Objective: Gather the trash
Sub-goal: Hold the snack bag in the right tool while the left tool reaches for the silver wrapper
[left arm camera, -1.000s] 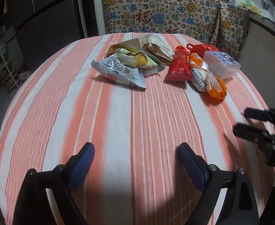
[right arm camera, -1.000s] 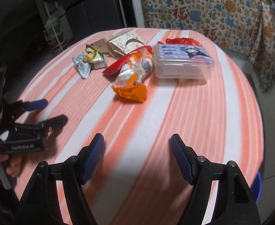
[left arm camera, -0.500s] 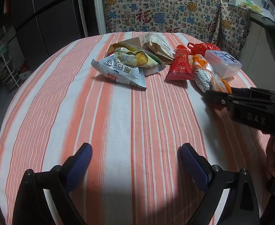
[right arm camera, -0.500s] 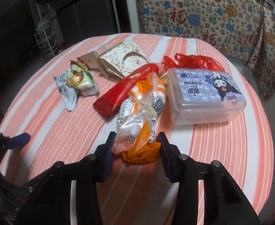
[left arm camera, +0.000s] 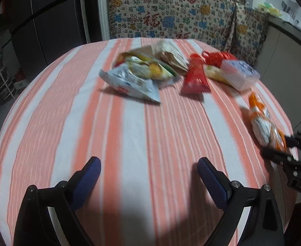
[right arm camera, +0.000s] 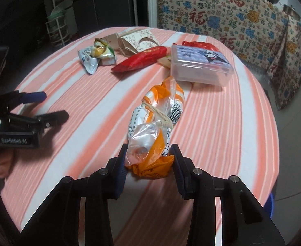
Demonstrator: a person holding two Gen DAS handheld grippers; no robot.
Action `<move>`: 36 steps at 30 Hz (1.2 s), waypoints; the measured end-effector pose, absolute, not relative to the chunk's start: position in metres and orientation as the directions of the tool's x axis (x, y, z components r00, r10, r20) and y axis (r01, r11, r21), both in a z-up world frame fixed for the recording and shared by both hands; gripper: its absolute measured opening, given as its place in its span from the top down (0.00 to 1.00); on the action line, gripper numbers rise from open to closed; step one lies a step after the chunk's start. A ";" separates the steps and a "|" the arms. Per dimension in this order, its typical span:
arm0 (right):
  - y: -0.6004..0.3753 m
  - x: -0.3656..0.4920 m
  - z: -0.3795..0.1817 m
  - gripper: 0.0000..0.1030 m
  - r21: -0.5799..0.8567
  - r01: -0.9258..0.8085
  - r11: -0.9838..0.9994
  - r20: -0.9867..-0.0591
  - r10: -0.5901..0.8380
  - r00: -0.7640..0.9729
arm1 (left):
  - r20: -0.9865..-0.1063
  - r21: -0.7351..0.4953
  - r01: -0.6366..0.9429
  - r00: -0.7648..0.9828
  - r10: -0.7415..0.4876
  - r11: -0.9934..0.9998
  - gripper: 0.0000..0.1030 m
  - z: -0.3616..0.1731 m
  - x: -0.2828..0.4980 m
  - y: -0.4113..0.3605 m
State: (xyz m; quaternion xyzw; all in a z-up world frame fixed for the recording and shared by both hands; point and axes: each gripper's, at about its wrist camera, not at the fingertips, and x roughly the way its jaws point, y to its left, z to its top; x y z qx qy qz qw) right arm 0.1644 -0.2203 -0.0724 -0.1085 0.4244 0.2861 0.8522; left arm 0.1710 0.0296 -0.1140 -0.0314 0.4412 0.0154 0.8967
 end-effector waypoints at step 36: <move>-0.236 0.163 -0.063 0.58 0.114 -0.599 0.793 -0.792 0.436 0.427 | -0.833 -0.116 0.266 0.498 -0.240 0.957 0.49 -0.098 0.150 0.028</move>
